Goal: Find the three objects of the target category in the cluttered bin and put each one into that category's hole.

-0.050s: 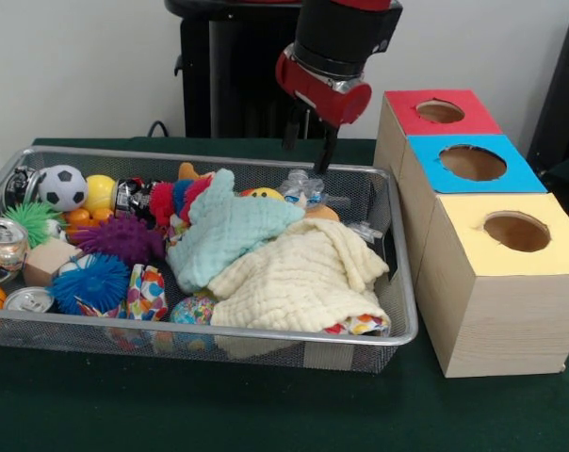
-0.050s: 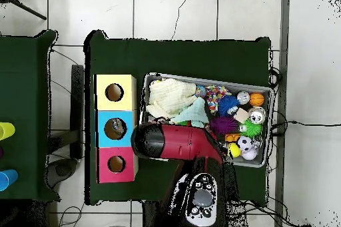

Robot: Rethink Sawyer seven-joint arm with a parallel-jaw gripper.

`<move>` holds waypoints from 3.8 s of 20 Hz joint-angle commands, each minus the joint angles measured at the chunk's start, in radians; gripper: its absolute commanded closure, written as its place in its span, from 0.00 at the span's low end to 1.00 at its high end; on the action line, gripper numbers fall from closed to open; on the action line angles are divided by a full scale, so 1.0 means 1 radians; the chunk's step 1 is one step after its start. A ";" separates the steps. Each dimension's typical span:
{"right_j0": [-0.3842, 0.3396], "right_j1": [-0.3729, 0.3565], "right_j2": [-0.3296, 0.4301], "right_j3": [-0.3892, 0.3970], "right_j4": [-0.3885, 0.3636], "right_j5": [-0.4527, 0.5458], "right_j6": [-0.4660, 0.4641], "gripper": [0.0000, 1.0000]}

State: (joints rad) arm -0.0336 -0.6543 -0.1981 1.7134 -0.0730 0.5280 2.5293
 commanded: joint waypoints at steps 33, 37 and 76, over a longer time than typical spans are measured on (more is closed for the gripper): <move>0.063 0.151 -0.013 -0.087 -0.151 -0.054 0.048 0.00; 0.076 0.173 -0.042 -0.098 -0.161 -0.060 0.060 0.00; -0.144 0.051 0.250 0.061 0.003 0.106 0.002 0.00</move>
State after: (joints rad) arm -0.1732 -0.5850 -0.0171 1.7192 -0.0979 0.5097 2.5293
